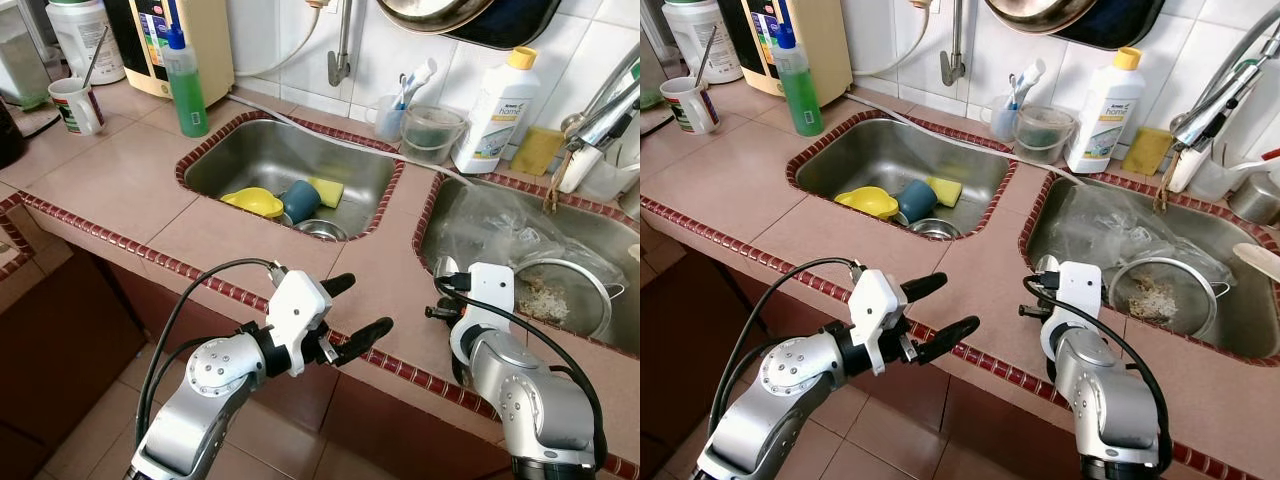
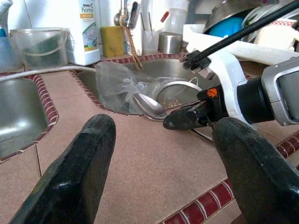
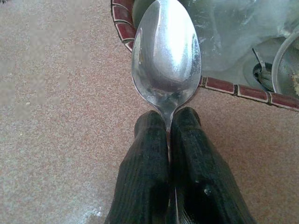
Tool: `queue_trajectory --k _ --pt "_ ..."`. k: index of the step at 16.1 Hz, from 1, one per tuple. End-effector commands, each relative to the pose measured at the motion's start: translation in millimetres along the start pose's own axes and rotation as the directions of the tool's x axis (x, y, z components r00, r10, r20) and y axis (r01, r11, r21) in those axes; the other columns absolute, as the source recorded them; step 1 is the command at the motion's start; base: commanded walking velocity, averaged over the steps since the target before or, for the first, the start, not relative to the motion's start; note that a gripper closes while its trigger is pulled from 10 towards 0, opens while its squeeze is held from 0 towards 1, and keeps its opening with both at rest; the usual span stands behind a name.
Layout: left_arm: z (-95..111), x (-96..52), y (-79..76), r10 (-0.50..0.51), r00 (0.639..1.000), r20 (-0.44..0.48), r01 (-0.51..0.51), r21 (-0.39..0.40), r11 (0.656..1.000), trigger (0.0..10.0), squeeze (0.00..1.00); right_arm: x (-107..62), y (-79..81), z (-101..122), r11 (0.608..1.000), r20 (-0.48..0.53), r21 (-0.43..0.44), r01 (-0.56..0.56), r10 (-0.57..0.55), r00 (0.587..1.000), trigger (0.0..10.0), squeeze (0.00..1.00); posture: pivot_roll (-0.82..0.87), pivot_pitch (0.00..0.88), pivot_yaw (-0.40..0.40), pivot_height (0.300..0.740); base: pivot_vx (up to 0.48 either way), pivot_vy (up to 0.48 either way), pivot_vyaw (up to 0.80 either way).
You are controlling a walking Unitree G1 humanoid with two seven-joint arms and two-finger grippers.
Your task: Kitchen organization
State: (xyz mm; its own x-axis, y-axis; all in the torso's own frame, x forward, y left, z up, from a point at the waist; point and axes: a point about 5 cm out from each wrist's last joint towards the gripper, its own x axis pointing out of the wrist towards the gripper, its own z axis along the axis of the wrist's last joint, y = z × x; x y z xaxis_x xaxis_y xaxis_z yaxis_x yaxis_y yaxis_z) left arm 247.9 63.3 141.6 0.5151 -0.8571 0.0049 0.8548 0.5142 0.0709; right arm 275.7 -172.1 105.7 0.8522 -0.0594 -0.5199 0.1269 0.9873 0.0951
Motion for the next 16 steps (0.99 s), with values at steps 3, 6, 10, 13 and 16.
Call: queue_trajectory --k 3,6,10,13,16 --pt "2.9 -0.8 -2.8 -0.019 1.000 0.002 0.019 0.006 1.000 10.0 0.00 -1.0 -16.8 -25.5 0.991 -0.086 0.132 0.030 -0.019 0.996 0.0 0.00 -0.13 0.105 -0.015 0.740 0.000 0.000 0.00" --pt "3.3 -0.3 -1.6 -0.019 1.000 0.003 0.019 0.006 1.000 10.0 0.00 -4.1 -13.1 -17.3 0.992 -0.029 0.126 -0.010 0.014 0.999 0.0 0.00 -0.13 0.099 -0.012 0.740 0.000 0.000 0.00" --pt "4.1 0.3 -0.6 -0.017 1.000 0.004 0.017 0.006 1.000 10.0 0.00 -6.9 -11.3 -11.4 0.993 0.009 0.118 -0.019 0.018 1.000 0.0 0.00 -0.13 0.098 -0.011 0.740 0.000 0.000 0.00" --pt "3.5 0.0 -1.0 -0.016 1.000 0.002 0.016 0.007 1.000 10.0 0.00 -10.3 -11.9 -4.7 0.994 0.029 0.104 -0.019 0.016 0.999 0.0 0.00 -0.13 0.101 -0.013 0.740 0.000 0.000 0.00" --pt "2.7 0.0 -1.4 -0.016 1.000 0.000 0.016 0.004 1.000 10.0 0.00 -16.2 -13.4 14.4 0.997 0.089 0.081 -0.019 0.012 0.996 0.0 0.00 -0.13 0.101 -0.013 0.740 0.000 0.000 0.00"
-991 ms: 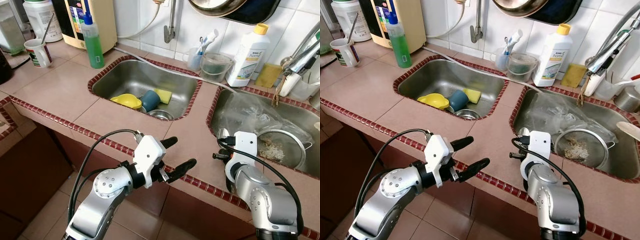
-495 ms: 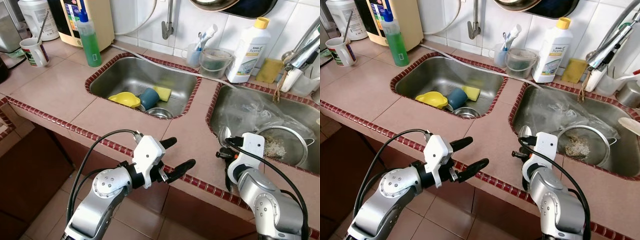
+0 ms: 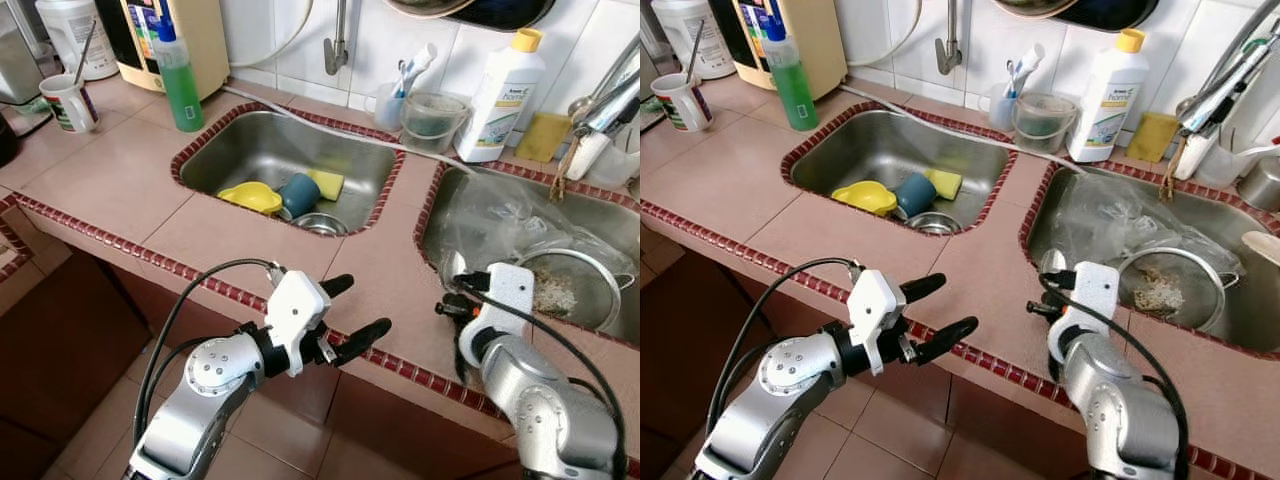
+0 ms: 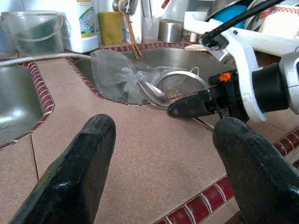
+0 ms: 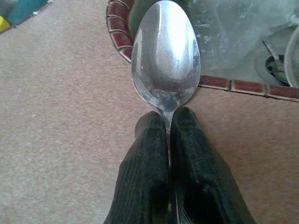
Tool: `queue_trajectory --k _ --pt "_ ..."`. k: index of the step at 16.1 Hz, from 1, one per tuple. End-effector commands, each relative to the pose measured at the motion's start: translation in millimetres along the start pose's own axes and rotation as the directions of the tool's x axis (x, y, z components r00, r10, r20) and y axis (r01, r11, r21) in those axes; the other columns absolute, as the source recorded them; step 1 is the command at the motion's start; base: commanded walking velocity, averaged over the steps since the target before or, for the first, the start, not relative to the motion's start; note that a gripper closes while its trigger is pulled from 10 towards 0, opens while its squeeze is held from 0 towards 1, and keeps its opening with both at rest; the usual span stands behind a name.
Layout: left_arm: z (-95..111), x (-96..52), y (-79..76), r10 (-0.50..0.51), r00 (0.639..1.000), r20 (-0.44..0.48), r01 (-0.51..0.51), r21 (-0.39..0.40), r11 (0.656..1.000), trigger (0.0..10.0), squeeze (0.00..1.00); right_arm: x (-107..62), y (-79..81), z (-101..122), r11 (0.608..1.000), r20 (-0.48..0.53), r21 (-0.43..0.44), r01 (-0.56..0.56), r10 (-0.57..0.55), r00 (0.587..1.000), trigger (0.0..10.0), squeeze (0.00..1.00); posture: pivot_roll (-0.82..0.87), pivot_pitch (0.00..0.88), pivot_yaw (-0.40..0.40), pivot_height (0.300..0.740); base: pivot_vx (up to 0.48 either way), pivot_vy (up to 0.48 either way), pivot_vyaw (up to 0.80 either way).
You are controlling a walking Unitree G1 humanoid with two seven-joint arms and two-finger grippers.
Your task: Kitchen organization
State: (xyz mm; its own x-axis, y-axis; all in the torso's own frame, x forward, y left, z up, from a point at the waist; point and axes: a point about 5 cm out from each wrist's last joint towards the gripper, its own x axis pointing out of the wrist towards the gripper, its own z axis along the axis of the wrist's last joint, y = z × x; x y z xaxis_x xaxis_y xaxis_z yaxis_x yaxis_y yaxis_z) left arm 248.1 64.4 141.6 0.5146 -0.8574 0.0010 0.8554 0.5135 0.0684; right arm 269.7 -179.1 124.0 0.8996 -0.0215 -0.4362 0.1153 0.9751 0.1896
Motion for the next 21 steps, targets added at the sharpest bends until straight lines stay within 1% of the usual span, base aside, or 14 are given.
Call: queue_trajectory --k 1,3,4,8,9,10,13,14,15,16,17,18,19,21 --pt "2.5 0.8 -2.1 -0.016 1.000 0.004 0.016 0.007 1.000 10.0 0.00 -3.4 -6.5 8.9 0.999 0.027 -0.005 0.038 -0.038 0.999 0.0 0.00 -0.14 0.098 -0.012 0.740 0.000 0.000 0.00" --pt "2.4 2.5 -2.5 -0.020 1.000 0.005 0.020 0.007 1.000 10.0 0.00 -6.4 -2.7 25.7 1.000 0.079 -0.012 0.021 -0.020 0.997 0.0 0.00 -0.14 0.095 -0.011 0.740 0.000 0.000 0.00" --pt "2.4 2.9 -2.4 -0.021 1.000 0.005 0.021 0.007 1.000 10.0 0.00 -7.4 -1.4 29.6 1.000 0.091 -0.016 0.017 -0.015 0.996 0.0 0.00 -0.14 0.093 -0.011 0.740 0.000 0.000 0.00" --pt "2.0 3.8 -2.8 -0.025 1.000 0.007 0.025 0.010 1.000 10.0 0.00 -9.9 2.9 37.5 0.999 0.135 -0.036 -0.002 0.007 0.991 0.0 0.00 -0.14 0.085 -0.011 0.740 0.000 0.000 0.00" --pt "1.6 3.7 -2.8 -0.024 1.000 0.006 0.024 0.010 1.000 10.0 0.00 -10.7 3.2 38.4 0.999 0.177 -0.044 0.002 0.006 0.984 0.0 0.00 -0.14 0.081 -0.012 0.740 0.000 0.000 0.00" --pt "1.5 3.6 -2.5 -0.023 1.000 0.006 0.023 0.011 1.000 10.0 0.00 -11.2 2.6 39.4 1.000 0.205 -0.012 -0.003 0.005 0.979 0.0 0.00 -0.14 0.079 -0.011 0.740 0.000 0.000 0.00" --pt "2.1 3.3 0.7 -0.005 1.000 0.012 0.005 0.000 1.000 10.0 0.00 -15.0 4.9 43.9 0.998 0.300 -0.038 -0.053 0.062 0.952 0.0 0.00 -0.14 0.081 -0.009 0.740 0.000 0.000 0.00" --pt "3.0 3.2 3.8 0.010 1.000 0.018 -0.010 -0.008 1.000 10.0 0.00 -18.9 6.7 47.5 0.993 0.367 -0.056 -0.100 0.114 0.923 0.0 0.00 -0.14 0.080 -0.006 0.740 0.000 0.000 0.00" --pt "3.2 3.3 4.6 0.015 1.000 0.020 -0.014 -0.010 1.000 10.0 0.00 -19.6 6.9 48.2 0.993 0.380 -0.052 -0.110 0.122 0.917 0.0 0.00 -0.14 0.080 -0.006 0.740 0.000 0.000 0.00" --pt "6.2 4.0 9.3 0.043 0.998 0.036 -0.042 -0.017 0.999 10.0 0.00 -25.0 8.5 54.8 0.986 0.451 -0.047 -0.163 0.166 0.877 0.0 0.00 -0.14 0.087 -0.003 0.740 0.000 0.000 0.00" --pt "7.0 3.3 13.0 0.068 0.997 0.044 -0.067 -0.032 0.997 10.0 0.00 -28.6 8.6 56.0 0.983 0.491 -0.048 -0.178 0.178 0.853 0.0 0.00 -0.14 0.087 0.000 0.740 0.000 0.000 0.00" --pt "6.9 4.0 18.3 0.095 0.994 0.045 -0.094 -0.037 0.995 10.0 0.00 -29.2 8.3 55.9 0.983 0.514 -0.062 -0.171 0.178 0.839 0.0 0.00 -0.14 0.080 0.000 0.740 0.000 0.000 0.00" --pt "7.9 5.1 23.4 0.121 0.991 0.049 -0.119 -0.032 0.992 10.0 0.00 -30.0 8.6 55.9 0.982 0.543 -0.077 -0.173 0.187 0.819 0.0 0.00 -0.14 0.079 0.001 0.740 0.000 0.000 0.00" --pt "8.3 3.0 34.2 0.185 0.981 0.052 -0.182 -0.053 0.982 10.0 0.00 -35.5 10.0 55.9 0.978 0.599 -0.106 -0.182 0.209 0.773 0.0 0.00 -0.14 0.078 0.010 0.740 0.000 0.000 0.00"
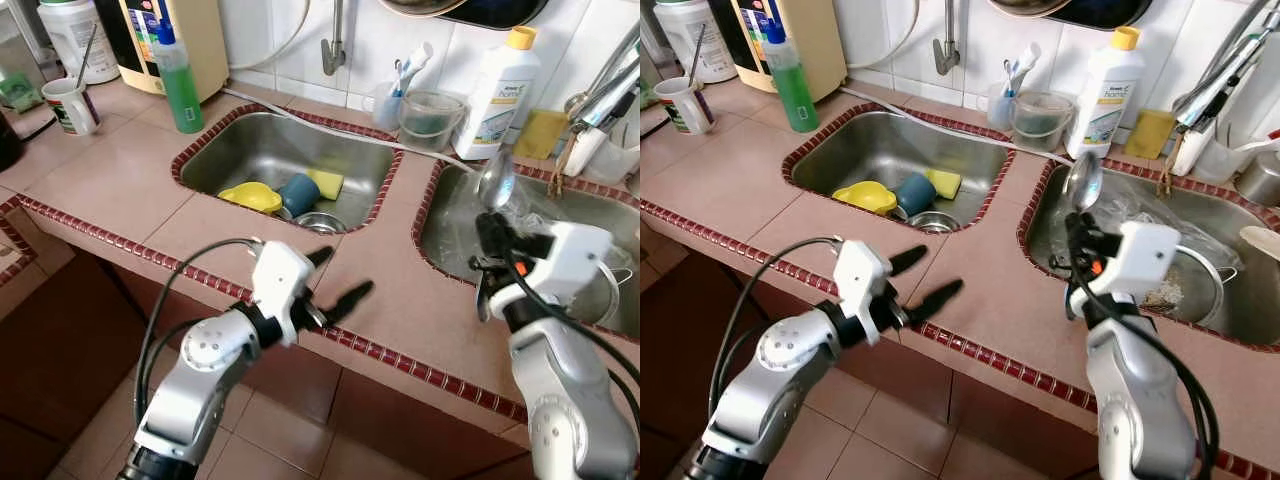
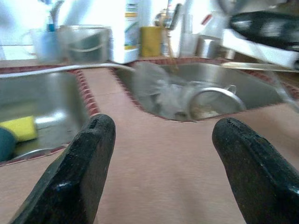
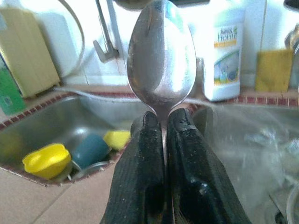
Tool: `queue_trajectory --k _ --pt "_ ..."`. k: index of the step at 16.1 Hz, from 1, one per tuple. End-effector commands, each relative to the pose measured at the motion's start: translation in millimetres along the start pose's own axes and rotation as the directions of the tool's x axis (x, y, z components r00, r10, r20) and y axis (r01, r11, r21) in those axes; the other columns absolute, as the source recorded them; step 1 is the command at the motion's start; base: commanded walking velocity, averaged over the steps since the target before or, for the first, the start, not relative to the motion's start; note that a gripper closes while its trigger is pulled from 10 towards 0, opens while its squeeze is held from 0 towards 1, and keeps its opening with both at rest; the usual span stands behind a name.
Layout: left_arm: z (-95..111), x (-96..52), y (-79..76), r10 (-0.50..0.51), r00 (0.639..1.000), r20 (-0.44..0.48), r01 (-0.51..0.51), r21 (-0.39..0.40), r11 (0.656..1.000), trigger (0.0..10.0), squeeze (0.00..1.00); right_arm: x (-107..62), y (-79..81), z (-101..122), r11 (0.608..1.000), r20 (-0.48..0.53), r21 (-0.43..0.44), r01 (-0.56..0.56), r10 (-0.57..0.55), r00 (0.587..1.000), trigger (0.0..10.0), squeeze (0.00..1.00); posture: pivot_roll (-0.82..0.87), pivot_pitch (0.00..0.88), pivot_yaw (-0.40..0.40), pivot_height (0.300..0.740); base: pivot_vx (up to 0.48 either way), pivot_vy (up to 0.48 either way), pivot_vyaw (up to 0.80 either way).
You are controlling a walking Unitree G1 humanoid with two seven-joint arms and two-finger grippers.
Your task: Kitchen organization
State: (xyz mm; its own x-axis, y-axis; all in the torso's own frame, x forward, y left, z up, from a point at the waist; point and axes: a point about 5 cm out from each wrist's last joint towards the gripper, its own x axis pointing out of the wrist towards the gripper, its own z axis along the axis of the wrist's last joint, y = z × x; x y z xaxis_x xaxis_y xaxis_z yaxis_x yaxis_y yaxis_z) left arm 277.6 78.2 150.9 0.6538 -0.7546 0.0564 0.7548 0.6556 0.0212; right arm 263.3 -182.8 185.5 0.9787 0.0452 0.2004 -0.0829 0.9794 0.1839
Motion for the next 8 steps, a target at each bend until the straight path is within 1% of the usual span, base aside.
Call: queue_trajectory --k 1,2,3,4,5,6,7,8 --pt "2.1 0.9 8.5 0.042 0.999 0.014 -0.042 -0.011 0.999 10.0 0.00 -1.2 2.8 4.5 0.999 0.054 -0.025 -0.022 0.023 0.998 0.0 0.00 -0.14 0.075 0.013 0.740 0.000 0.000 0.00" --pt "4.2 2.0 14.5 0.066 0.997 0.029 -0.066 -0.017 0.998 10.0 0.00 -1.9 3.0 4.9 0.999 0.078 -0.039 -0.021 0.024 0.997 0.0 0.00 -0.14 0.077 0.017 0.740 0.000 0.000 0.00" --pt "8.3 2.7 19.8 0.088 0.994 0.066 -0.086 -0.032 0.996 10.0 0.00 -3.0 2.2 5.2 0.998 0.105 -0.060 -0.012 0.018 0.994 0.0 0.00 -0.14 0.076 0.018 0.740 0.000 0.000 0.00" --pt "15.5 3.6 29.1 0.128 0.985 0.113 -0.122 -0.054 0.991 10.0 0.00 -5.2 2.4 2.5 0.998 0.131 -0.067 -0.018 0.026 0.991 0.0 0.00 -0.14 0.072 0.025 0.740 0.000 0.000 0.00" --pt "20.1 3.9 36.6 0.152 0.979 0.136 -0.142 -0.079 0.987 10.0 0.00 -7.1 4.8 0.6 0.994 0.143 -0.100 -0.033 0.047 0.989 4.7 0.00 -0.14 0.070 0.029 0.740 0.000 0.000 0.00" --pt "21.3 4.6 40.2 0.161 0.977 0.140 -0.151 -0.079 0.985 10.0 0.00 -7.8 5.7 -0.6 0.993 0.155 -0.113 -0.034 0.051 0.987 10.0 0.00 -0.14 0.070 0.031 0.740 0.000 0.000 0.00" --pt "22.5 5.4 44.4 0.172 0.974 0.148 -0.161 -0.079 0.984 10.0 0.00 -8.6 6.9 -2.5 0.991 0.164 -0.131 -0.037 0.059 0.985 10.0 0.00 -0.14 0.070 0.032 0.740 0.000 0.000 0.00" --pt "24.4 6.6 49.8 0.182 0.970 0.159 -0.167 -0.102 0.981 10.0 0.00 -9.5 8.4 -6.9 0.985 0.155 -0.167 -0.041 0.067 0.986 10.0 0.00 -0.14 0.070 0.035 0.740 0.000 0.000 0.00"
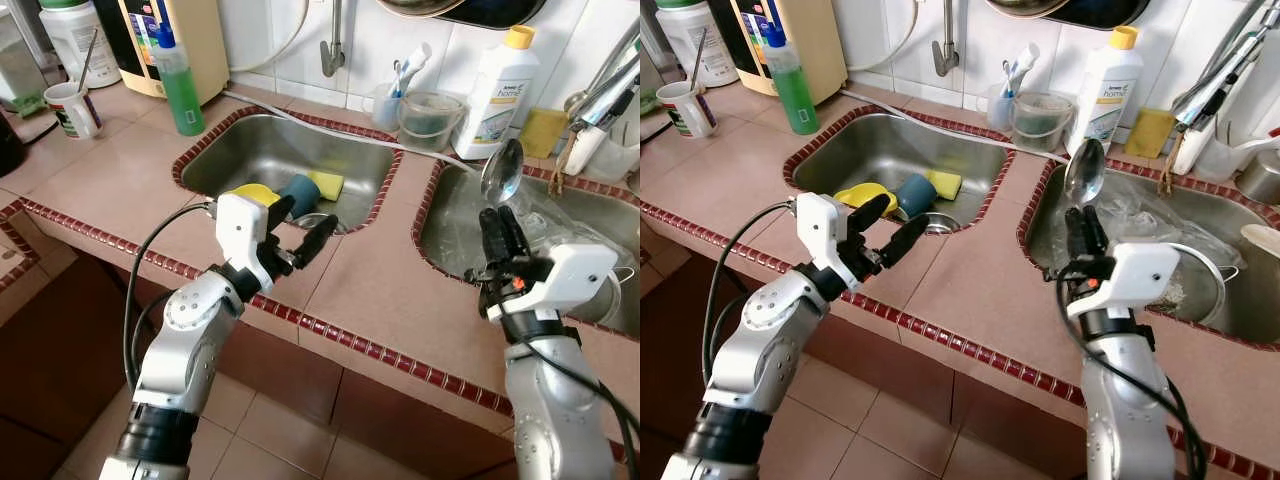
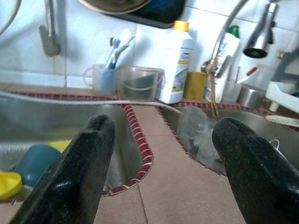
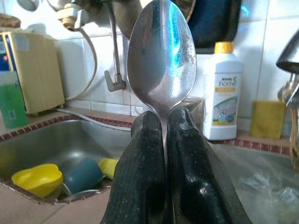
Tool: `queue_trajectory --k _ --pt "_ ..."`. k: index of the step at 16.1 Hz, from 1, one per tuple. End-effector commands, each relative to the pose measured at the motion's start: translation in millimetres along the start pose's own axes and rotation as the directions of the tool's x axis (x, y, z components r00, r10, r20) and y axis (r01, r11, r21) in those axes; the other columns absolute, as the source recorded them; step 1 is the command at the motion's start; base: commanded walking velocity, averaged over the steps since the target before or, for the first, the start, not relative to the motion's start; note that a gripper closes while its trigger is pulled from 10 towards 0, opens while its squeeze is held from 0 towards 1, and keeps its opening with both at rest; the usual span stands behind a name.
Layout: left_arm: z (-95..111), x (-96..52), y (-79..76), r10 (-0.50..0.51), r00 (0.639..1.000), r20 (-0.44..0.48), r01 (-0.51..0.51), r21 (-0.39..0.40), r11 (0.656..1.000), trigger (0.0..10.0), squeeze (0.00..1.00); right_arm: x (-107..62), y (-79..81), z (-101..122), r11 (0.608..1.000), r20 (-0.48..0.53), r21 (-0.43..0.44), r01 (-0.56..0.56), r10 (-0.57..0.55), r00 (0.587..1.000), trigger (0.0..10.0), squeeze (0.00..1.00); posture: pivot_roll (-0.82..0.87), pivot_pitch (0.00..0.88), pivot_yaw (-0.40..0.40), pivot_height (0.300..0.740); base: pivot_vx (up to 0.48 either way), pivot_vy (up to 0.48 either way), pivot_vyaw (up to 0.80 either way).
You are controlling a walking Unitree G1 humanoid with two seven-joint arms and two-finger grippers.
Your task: Kitchen organization
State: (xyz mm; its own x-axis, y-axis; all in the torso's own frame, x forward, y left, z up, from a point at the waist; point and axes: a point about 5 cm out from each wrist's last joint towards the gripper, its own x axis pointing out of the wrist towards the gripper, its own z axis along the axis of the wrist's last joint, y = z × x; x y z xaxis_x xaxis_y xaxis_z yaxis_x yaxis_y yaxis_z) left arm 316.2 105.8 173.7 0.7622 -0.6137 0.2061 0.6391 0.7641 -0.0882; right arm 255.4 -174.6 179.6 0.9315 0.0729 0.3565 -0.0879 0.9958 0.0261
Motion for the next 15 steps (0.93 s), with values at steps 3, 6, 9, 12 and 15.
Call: queue_trajectory --k 3,6,9,12,15 --pt "6.5 5.7 7.2 0.010 1.000 0.023 -0.009 -0.019 1.000 10.0 0.00 -3.6 3.0 -6.2 0.999 0.008 -0.046 -0.009 0.009 1.000 10.0 0.00 -0.14 0.068 0.042 0.740 0.000 0.000 0.00" --pt "5.9 7.6 9.2 0.004 1.000 0.017 -0.004 -0.022 1.000 10.0 0.00 -5.5 5.4 -9.4 0.999 0.009 -0.046 -0.003 0.004 1.000 10.0 0.00 -0.15 0.069 0.048 0.740 0.000 0.000 0.00" --pt "4.6 8.5 10.8 0.001 1.000 0.005 -0.001 -0.019 1.000 10.0 0.00 -6.6 7.5 -11.5 0.999 0.015 -0.043 0.000 0.001 1.000 10.0 0.00 -0.15 0.066 0.057 0.740 0.000 0.321 0.00" --pt "2.3 8.4 11.8 0.006 1.000 -0.007 -0.006 -0.017 1.000 10.0 0.00 -7.7 9.9 -13.1 0.999 0.015 -0.042 0.000 0.001 1.000 10.0 0.00 -0.14 0.064 0.058 0.740 0.000 0.320 0.00" --pt "0.8 8.9 12.1 0.007 1.000 -0.015 -0.007 -0.013 1.000 10.0 0.00 -6.6 11.9 -14.1 0.999 0.016 -0.039 -0.001 0.002 1.000 10.0 0.00 -0.14 0.060 0.060 0.740 0.000 0.329 0.00"
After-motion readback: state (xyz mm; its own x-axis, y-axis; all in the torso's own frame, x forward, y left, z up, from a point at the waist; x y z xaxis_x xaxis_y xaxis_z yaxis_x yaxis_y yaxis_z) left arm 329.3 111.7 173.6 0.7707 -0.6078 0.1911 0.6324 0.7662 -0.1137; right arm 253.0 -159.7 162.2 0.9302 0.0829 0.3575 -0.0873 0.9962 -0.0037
